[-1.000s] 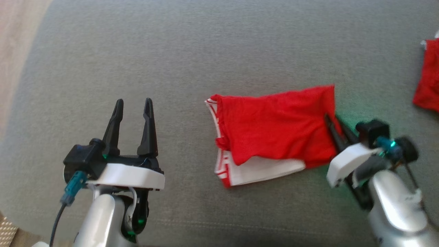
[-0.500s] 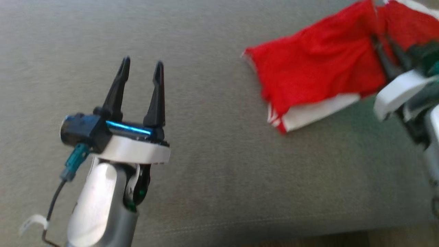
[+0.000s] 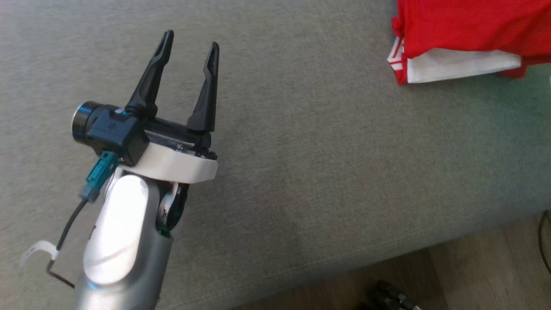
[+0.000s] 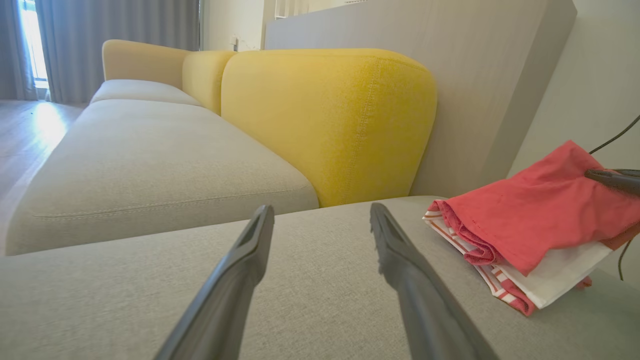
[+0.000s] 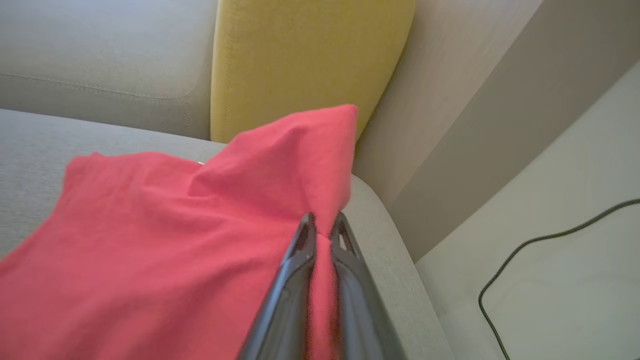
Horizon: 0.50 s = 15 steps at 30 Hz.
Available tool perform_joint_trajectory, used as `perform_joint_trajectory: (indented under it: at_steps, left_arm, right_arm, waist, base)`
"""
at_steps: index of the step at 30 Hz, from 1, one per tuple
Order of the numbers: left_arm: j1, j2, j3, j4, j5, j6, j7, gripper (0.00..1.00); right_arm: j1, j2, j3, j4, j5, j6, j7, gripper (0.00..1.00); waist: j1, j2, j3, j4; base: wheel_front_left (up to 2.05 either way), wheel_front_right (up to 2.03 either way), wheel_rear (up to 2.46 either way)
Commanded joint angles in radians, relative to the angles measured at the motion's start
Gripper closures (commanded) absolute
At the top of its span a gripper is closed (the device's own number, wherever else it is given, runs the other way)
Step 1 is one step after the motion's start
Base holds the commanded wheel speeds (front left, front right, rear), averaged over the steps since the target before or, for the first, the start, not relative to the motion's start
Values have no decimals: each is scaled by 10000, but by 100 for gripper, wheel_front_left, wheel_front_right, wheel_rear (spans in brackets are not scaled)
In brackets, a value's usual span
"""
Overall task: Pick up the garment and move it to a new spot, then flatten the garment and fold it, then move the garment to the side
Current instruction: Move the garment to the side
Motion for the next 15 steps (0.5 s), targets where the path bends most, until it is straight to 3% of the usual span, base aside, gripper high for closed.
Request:
perform_joint_trajectory:
  at_steps: [1, 9, 10, 15]
  left_arm:
    - [-305, 102, 325, -315, 103, -62, -51, 0]
    - [-292, 151, 410, -230, 202, -176, -51, 0]
    - [-276, 153, 471, -230, 198, -183, -51, 0]
    - [-207, 138, 572, -248, 131, -159, -51, 0]
  right_arm:
    - [-232, 18, -94, -119, -123, -6, -221, 100]
    - [-763, 521, -547, 931, -397, -6, -758, 100]
    - [-819, 635, -663, 1073, -513, -6, -842, 0]
    - [-937, 761, -839, 1354, -455, -6, -974, 0]
  waist:
    - [-2, 0, 342, -329]
    - [-2, 0, 608, -439]
    - [-2, 0, 611, -404]
    - [-2, 0, 503, -231]
  base:
    - [0, 0, 0]
    - [0, 0, 0]
    - [0, 0, 0]
    - [0, 0, 0]
